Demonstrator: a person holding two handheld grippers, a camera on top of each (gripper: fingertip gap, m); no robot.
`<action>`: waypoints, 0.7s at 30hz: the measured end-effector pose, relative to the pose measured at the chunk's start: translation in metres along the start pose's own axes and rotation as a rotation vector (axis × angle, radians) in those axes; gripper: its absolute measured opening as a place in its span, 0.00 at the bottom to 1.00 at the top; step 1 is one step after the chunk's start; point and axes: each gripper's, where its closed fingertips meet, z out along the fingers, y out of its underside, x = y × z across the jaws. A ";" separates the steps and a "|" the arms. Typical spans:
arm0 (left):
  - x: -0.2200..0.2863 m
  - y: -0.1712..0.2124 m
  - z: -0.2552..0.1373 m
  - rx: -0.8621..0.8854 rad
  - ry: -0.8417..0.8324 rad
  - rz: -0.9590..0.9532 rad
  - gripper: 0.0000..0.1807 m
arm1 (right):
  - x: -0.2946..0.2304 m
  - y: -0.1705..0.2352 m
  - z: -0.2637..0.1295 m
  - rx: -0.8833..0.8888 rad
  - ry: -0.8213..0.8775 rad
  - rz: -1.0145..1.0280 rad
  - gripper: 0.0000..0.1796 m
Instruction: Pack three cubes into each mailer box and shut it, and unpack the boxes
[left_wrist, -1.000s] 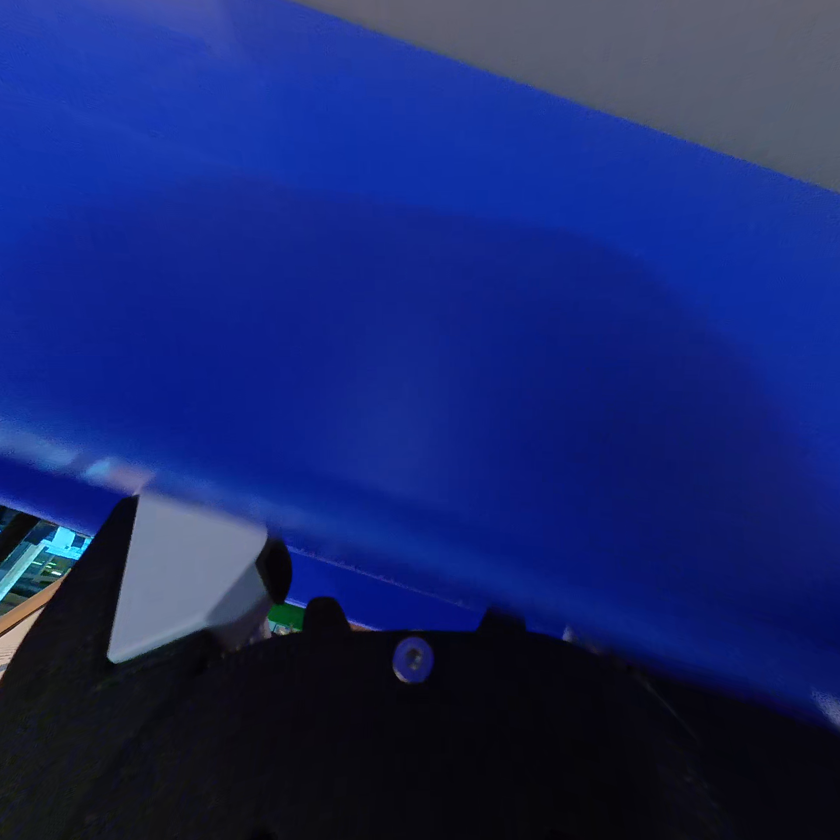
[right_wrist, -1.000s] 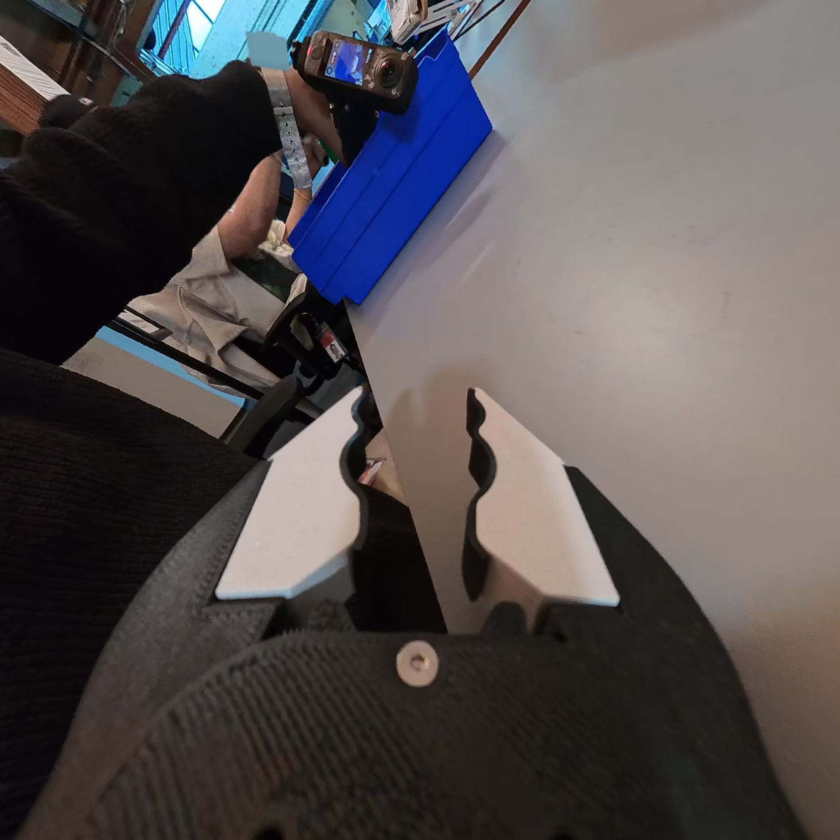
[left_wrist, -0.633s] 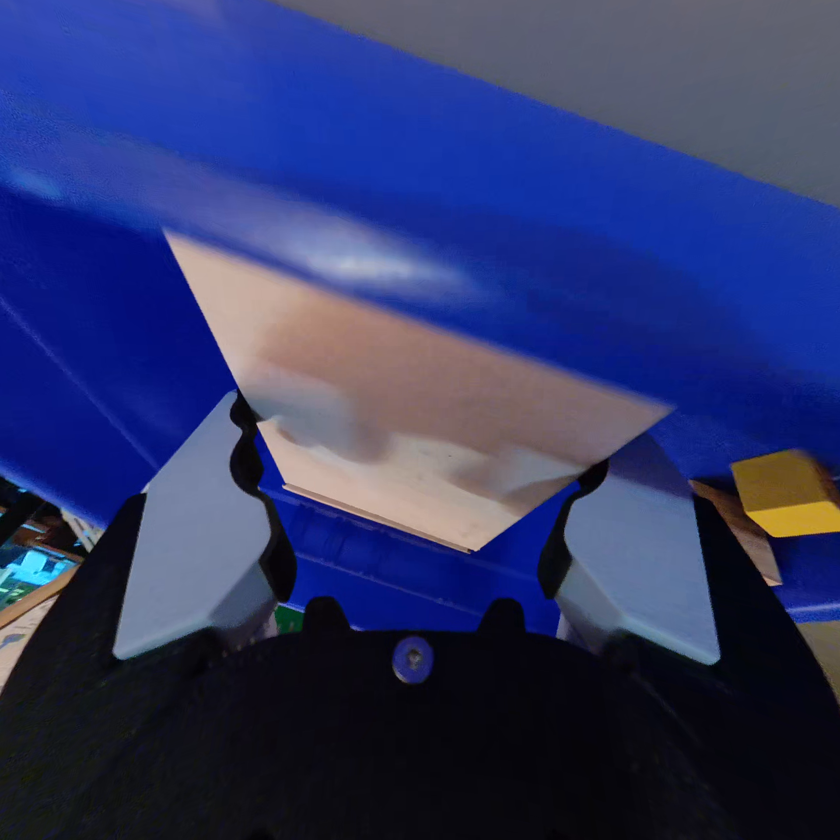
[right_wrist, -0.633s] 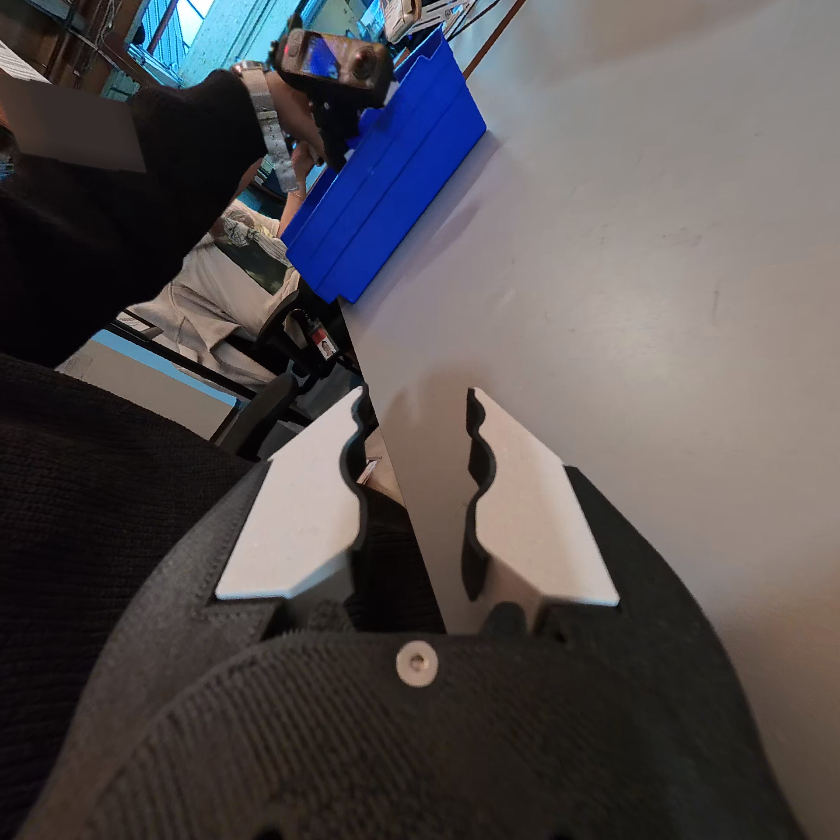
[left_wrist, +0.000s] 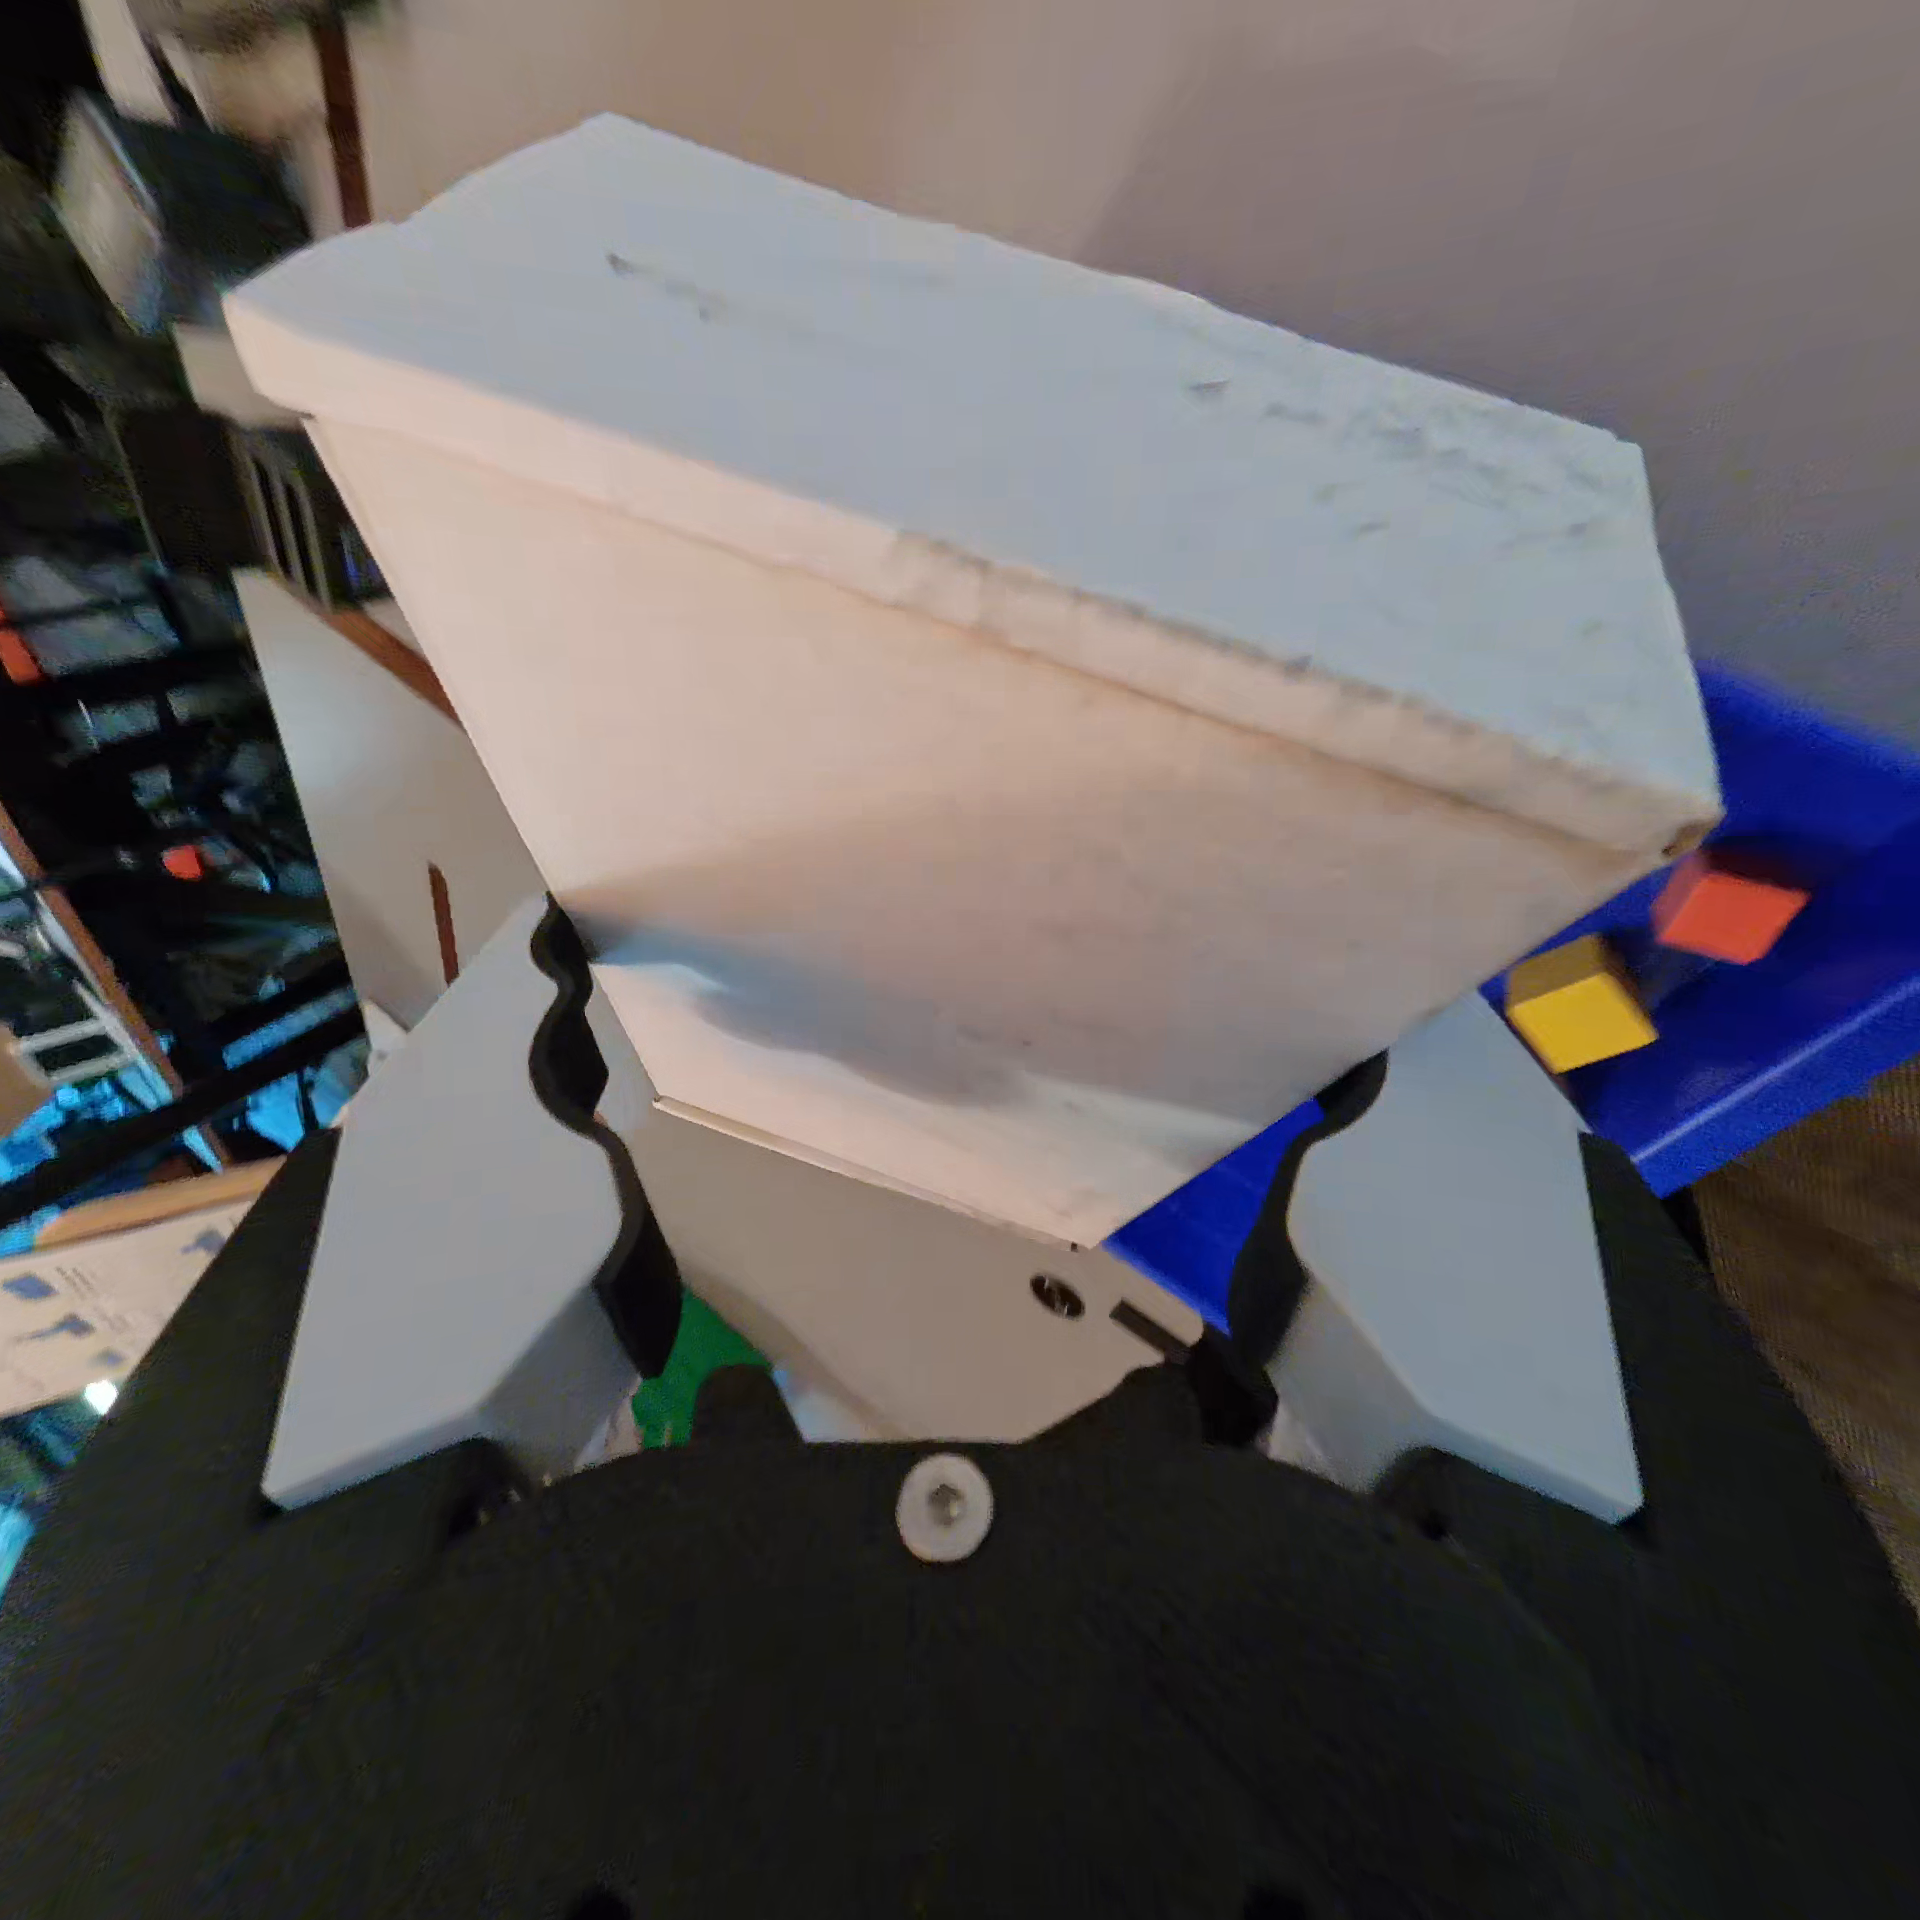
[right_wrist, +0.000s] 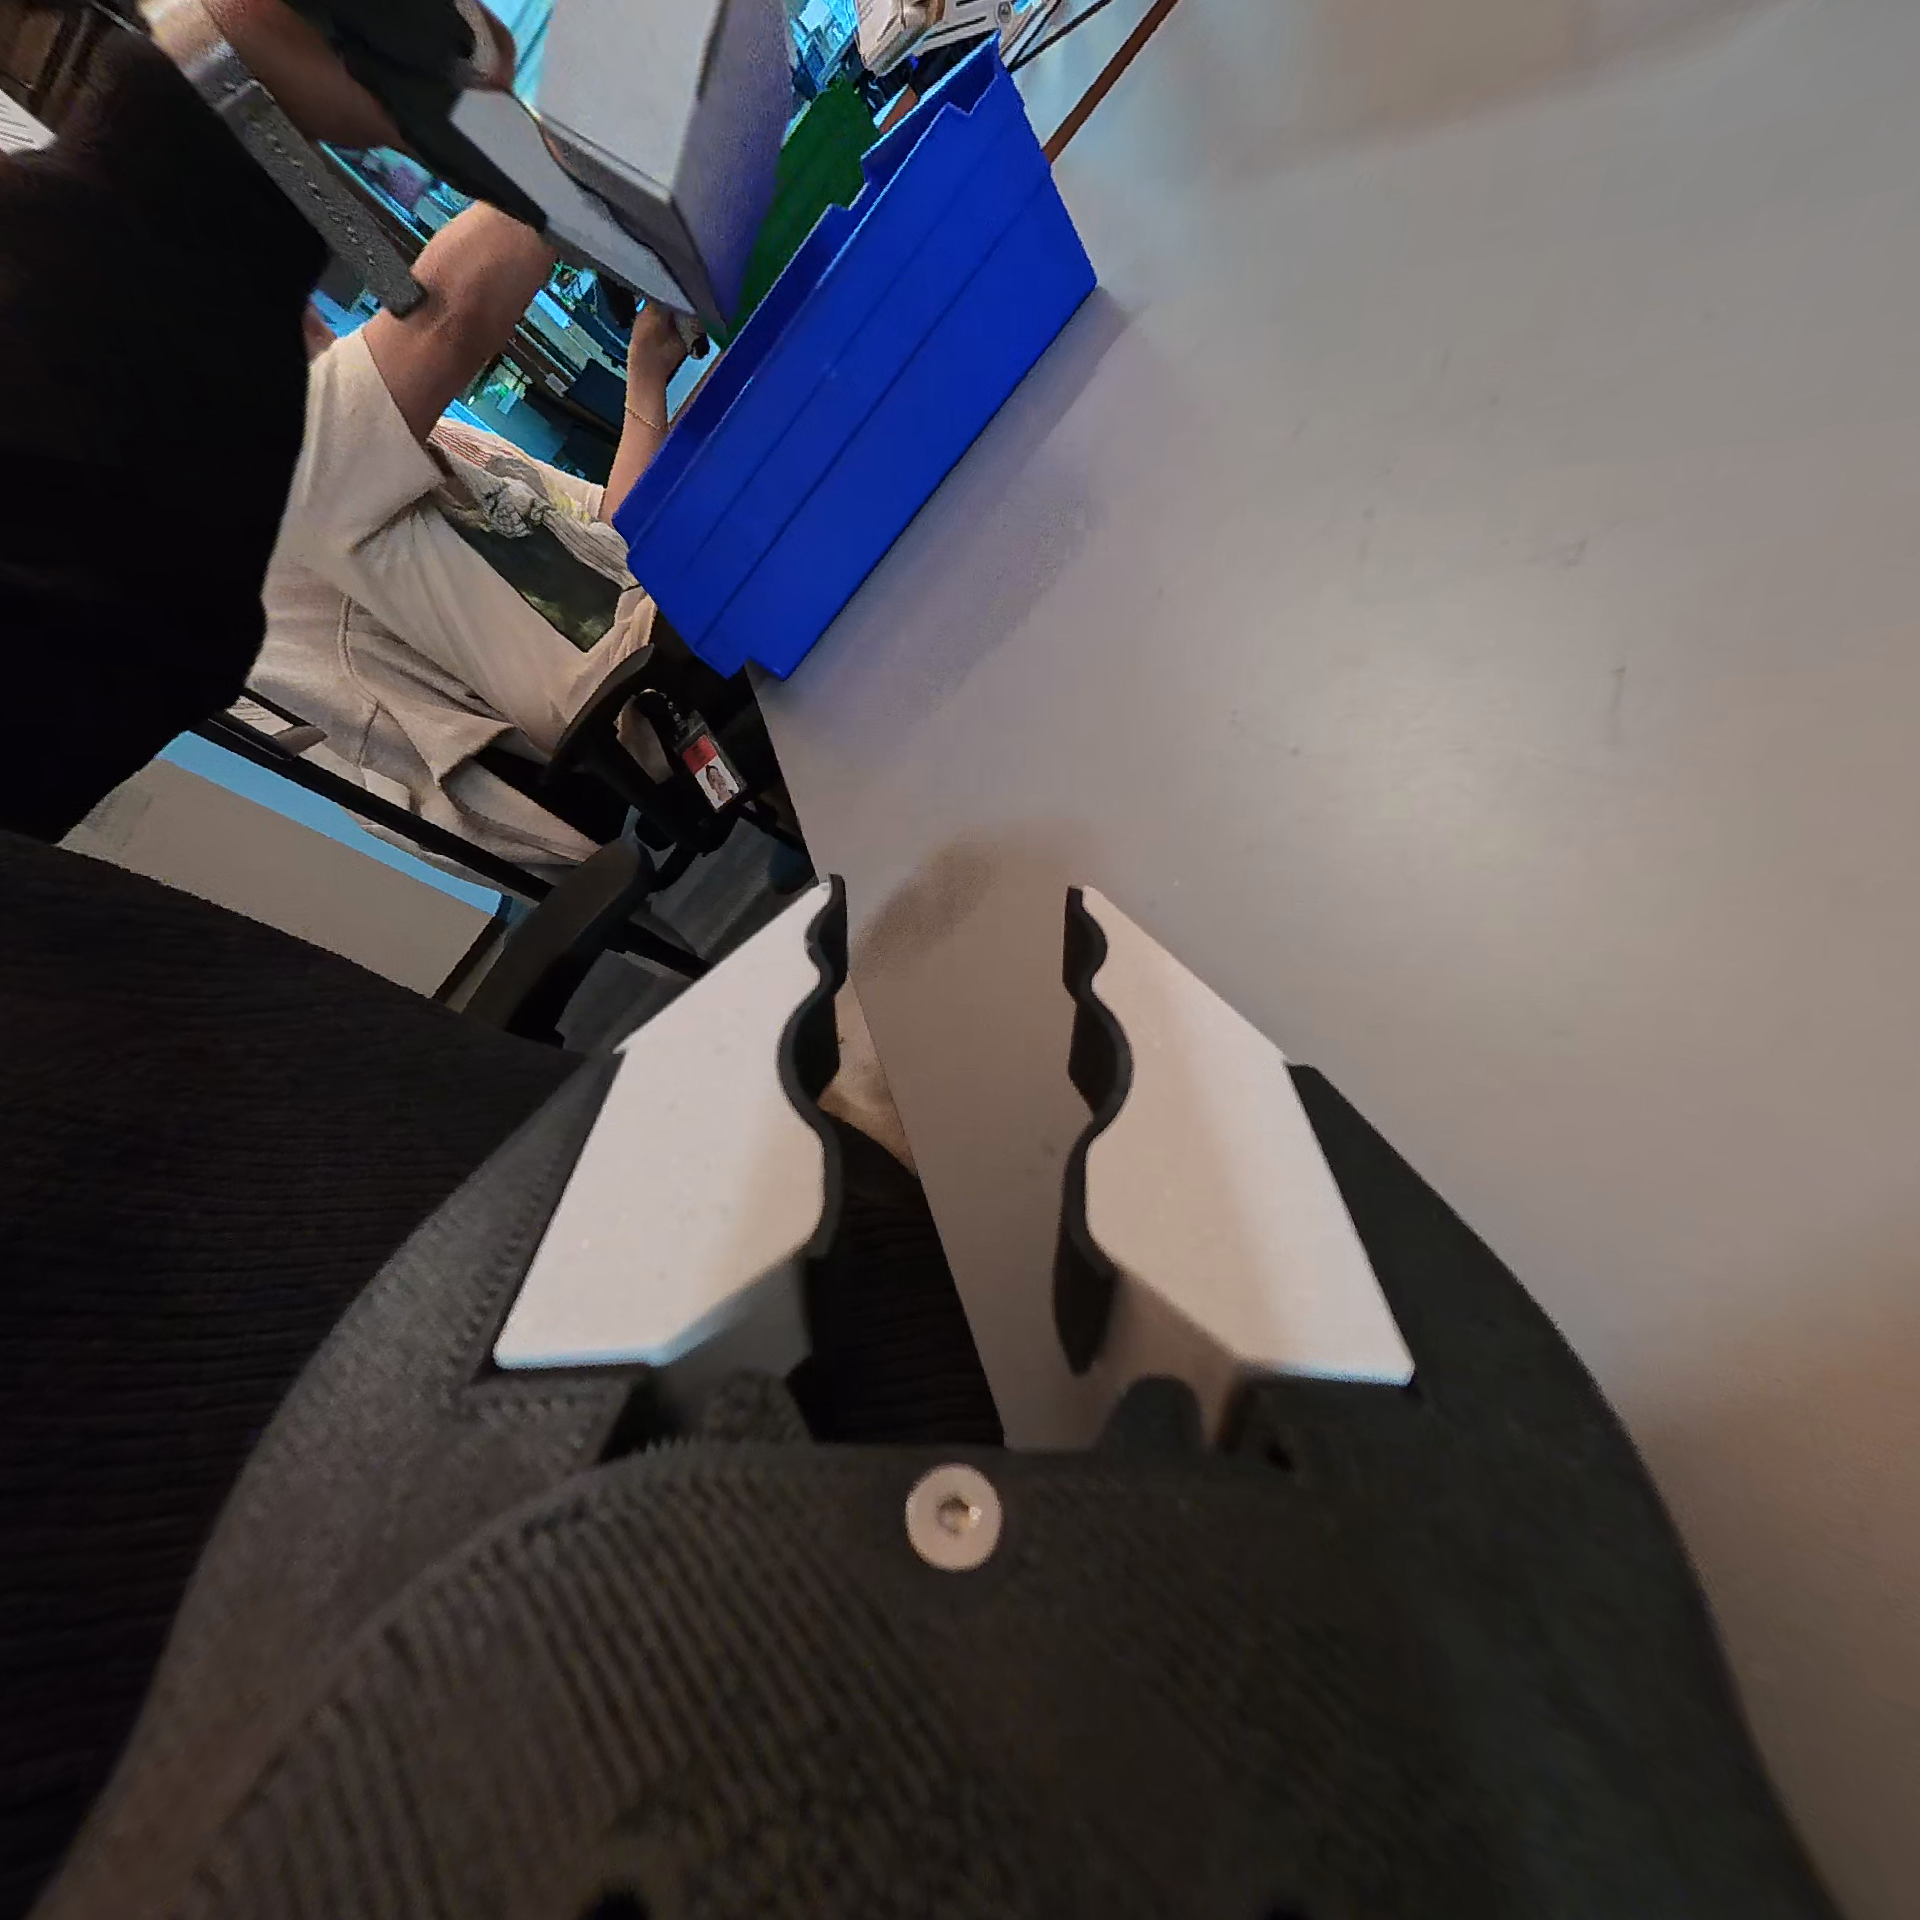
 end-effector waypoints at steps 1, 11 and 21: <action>0.005 -0.014 -0.008 0.040 0.003 0.011 0.78 | 0.000 0.000 0.000 0.001 0.001 -0.005 0.23; 0.112 -0.164 -0.042 0.246 0.120 0.392 0.77 | -0.001 -0.018 0.000 0.062 0.205 -0.379 0.28; 0.187 -0.249 -0.010 0.262 0.333 0.636 0.77 | -0.024 -0.052 0.031 0.024 0.497 -1.526 0.37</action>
